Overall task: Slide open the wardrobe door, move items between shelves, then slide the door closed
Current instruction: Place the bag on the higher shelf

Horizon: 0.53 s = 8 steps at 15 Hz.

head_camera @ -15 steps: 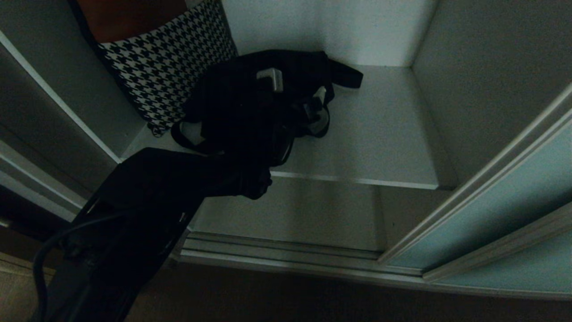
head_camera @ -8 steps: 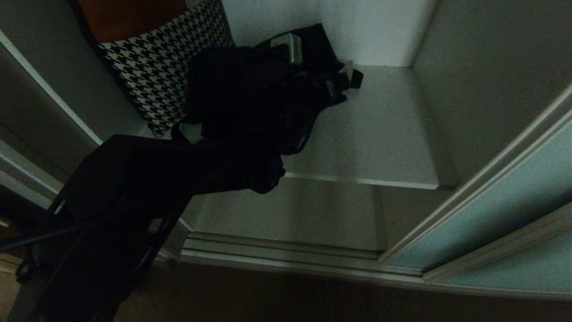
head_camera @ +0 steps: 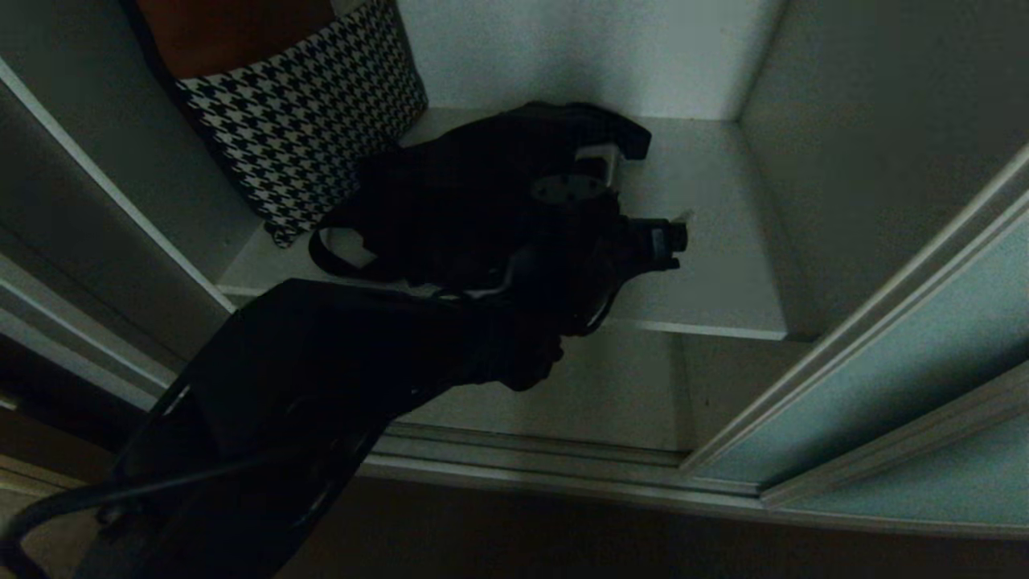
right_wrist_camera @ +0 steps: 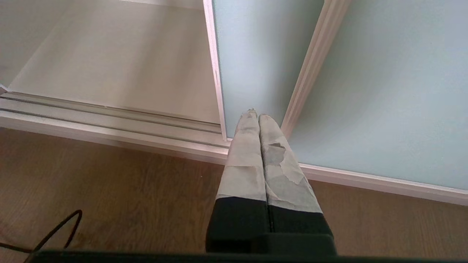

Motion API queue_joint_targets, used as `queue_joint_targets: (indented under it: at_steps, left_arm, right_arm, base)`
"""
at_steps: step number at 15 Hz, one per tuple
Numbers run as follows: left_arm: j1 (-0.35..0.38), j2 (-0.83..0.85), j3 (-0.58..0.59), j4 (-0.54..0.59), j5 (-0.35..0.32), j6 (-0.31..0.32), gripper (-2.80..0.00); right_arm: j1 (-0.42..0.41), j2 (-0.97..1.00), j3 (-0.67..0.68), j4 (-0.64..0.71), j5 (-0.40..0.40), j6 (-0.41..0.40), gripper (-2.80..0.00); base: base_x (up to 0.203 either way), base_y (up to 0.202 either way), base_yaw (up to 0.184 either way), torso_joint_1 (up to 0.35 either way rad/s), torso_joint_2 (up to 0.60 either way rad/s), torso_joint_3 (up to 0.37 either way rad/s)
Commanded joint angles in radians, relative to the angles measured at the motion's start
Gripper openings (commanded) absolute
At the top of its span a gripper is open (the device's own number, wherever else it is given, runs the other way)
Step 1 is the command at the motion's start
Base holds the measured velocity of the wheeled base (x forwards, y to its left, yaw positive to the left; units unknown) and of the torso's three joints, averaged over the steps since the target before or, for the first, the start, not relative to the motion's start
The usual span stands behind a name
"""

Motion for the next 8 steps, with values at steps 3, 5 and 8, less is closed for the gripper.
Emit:
queue_joint_targets:
  at_steps: [3, 5, 8]
  left_arm:
    - [-0.014, -0.046, 0.0, -0.051, 0.051, 0.008, 0.0]
    - [-0.019, -0.142, 0.0, -0.058, 0.082, 0.023, 0.0]
    - [-0.021, -0.285, 0.0, -0.006, 0.098, 0.047, 0.0]
  right_arm:
    - [-0.001, 0.0, 0.0, 0.0, 0.0, 0.0, -2.8]
    - [-0.001, 0.001, 0.0, 0.0, 0.001, 0.0, -2.8]
    - [-0.001, -0.001, 0.0, 0.0, 0.0, 0.0, -2.8]
  base:
    - [0.0, 0.0, 0.0, 0.0, 0.0, 0.0]
    - [0.0, 0.0, 0.0, 0.0, 0.0, 0.0]
    - [0.0, 0.0, 0.0, 0.0, 0.0, 0.0]
